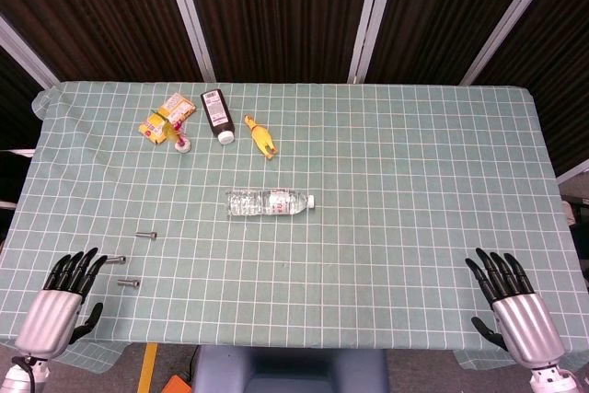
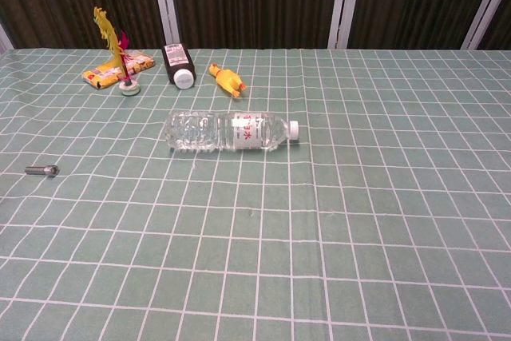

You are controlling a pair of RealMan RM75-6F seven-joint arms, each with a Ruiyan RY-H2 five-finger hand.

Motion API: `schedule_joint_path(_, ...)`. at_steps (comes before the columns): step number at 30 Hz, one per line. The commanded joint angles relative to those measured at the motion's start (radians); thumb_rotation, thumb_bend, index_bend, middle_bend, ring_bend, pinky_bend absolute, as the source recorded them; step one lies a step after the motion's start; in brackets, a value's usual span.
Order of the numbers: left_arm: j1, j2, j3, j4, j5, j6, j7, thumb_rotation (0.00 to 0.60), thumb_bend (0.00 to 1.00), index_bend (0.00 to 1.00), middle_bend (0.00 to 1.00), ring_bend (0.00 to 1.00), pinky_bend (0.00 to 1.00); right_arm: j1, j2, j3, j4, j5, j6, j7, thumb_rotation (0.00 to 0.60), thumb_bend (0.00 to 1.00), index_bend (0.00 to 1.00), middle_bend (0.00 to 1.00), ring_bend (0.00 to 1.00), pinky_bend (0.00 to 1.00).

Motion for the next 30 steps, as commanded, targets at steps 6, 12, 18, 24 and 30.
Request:
schedule_joint_path(6,-0.004,-0.016,-0.004,0.016,0.006,0.002,0.007,0.600,0.44,0.00,0.01,0.01,0.11,-0.003,0.003,-0.008,0.001,-0.014,0.007,0.009,0.600,0.28,0.00,0.00,0.00,0.00)
schedule_joint_path(12,-0.011,-0.118,-0.018,0.174,0.052,0.045,-0.005,0.600,0.44,0.16,0.53,0.50,0.79,-0.014,0.003,-0.013,0.010,-0.039,0.038,0.015,0.600,0.28,0.00,0.00,0.00,0.00)
schedule_joint_path(18,-0.030,-0.211,-0.004,0.328,0.086,0.054,-0.130,0.600,0.44,0.34,0.95,0.91,1.00,-0.025,-0.003,-0.021,0.014,-0.063,0.059,0.016,0.600,0.28,0.00,0.00,0.00,0.00)
schedule_joint_path(24,-0.050,-0.260,0.011,0.383,0.047,-0.030,-0.177,0.600,0.44,0.43,1.00,1.00,1.00,-0.038,0.004,-0.022,0.022,-0.078,0.096,0.039,0.600,0.28,0.00,0.00,0.00,0.00)
schedule_joint_path(30,-0.059,-0.323,-0.003,0.466,0.014,-0.049,-0.206,0.600,0.44,0.41,1.00,1.00,1.00,-0.042,0.009,-0.022,0.029,-0.086,0.112,0.058,0.600,0.28,0.00,0.00,0.00,0.00)
